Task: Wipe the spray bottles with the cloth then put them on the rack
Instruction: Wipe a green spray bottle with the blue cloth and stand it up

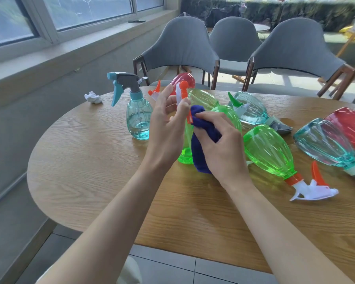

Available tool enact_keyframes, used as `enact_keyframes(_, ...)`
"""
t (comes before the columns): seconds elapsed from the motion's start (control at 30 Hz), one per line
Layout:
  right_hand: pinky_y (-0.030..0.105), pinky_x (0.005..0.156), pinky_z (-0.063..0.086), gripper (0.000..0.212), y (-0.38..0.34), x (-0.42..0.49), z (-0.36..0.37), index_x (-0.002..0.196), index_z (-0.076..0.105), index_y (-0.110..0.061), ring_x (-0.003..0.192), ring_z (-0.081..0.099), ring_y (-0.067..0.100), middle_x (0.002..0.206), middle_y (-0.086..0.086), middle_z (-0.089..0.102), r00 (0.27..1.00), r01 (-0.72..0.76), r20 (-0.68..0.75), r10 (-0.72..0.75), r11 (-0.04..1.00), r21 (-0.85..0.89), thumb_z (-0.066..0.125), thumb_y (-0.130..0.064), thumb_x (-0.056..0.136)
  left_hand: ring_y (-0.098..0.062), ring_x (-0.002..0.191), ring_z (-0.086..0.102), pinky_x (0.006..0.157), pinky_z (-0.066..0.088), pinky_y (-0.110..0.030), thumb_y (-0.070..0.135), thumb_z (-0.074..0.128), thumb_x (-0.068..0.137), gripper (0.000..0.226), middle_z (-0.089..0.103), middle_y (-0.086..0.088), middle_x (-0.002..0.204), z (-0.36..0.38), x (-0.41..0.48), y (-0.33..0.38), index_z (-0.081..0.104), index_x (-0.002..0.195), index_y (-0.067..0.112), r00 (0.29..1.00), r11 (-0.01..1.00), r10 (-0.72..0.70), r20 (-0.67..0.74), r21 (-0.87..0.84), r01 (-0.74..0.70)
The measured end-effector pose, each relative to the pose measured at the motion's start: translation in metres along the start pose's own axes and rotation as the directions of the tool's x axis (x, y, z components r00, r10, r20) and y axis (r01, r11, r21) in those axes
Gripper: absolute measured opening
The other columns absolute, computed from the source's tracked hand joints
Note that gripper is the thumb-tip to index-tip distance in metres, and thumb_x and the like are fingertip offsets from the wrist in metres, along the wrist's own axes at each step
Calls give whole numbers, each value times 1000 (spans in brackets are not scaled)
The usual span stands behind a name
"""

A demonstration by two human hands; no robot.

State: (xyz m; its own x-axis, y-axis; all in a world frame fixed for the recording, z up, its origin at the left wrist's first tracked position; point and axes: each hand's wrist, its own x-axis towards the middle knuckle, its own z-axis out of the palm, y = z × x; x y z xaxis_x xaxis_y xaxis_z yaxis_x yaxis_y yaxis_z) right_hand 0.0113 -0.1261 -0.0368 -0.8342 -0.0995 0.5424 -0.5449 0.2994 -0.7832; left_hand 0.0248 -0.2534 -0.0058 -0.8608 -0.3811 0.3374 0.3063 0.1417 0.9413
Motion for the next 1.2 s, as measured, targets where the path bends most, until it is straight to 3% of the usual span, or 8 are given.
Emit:
enact_keyframes(0.17,33,96,55,19,4,4,-6,124,68,-27,106,65,7,114,-13,70,985,-173,-8,173,984,40,62,-22,107,-11,119,67,104,55,-30,36,51,103,57,71,2,127,-1,-1,2,49,156,16,999,998,35,27,55,-36)
enact_keyframes(0.27,45,89,58,21,-1,8,-8,111,63,-38,97,67,16,104,-12,69,974,-220,-28,224,970,101,55,-19,109,1,94,62,86,49,-21,34,45,105,39,69,9,105,-5,0,4,66,130,14,997,992,34,66,117,-41)
enact_keyframes(0.4,57,72,60,29,-2,10,-11,104,64,-43,83,71,36,89,4,68,967,-249,-24,254,961,116,47,-19,100,-7,68,54,64,44,-25,25,52,102,21,63,-8,81,-18,3,-1,67,100,12,993,958,-43,107,288,11)
enact_keyframes(0.5,59,65,61,30,-2,11,-14,113,67,-36,79,72,38,83,0,64,965,-261,0,262,959,109,47,-17,102,-17,93,72,89,60,-39,35,66,86,24,78,-1,98,-32,8,-3,75,103,21,986,913,-80,146,407,14)
enact_keyframes(0.67,49,68,62,26,-5,8,-10,114,69,-31,78,71,27,89,-8,65,973,-228,37,226,972,51,50,-18,102,-13,121,67,111,53,-45,41,92,81,41,68,25,110,-46,13,-7,74,118,37,949,896,-199,243,437,75)
enact_keyframes(0.83,14,71,43,25,-4,4,-3,116,69,-29,81,59,2,98,-7,66,980,-186,67,186,982,-3,53,-15,102,-9,132,60,116,48,-39,47,86,88,57,67,16,132,-39,10,-17,68,140,32,974,898,-110,198,440,12)
enact_keyframes(0.97,2,73,39,25,-6,1,-2,115,69,-26,90,57,-10,105,-2,68,983,-166,76,168,985,-37,56,-10,102,2,122,54,104,45,-25,48,81,92,56,67,17,128,-32,10,-21,65,143,30,990,889,-59,131,458,-7)
enact_keyframes(1.2,-1,80,38,23,0,2,0,120,70,-22,101,60,-3,116,-1,69,988,-119,87,127,989,-89,58,-12,104,-13,122,56,97,48,-35,54,86,86,71,61,7,126,-35,11,-32,54,142,26,992,794,-86,97,608,10)
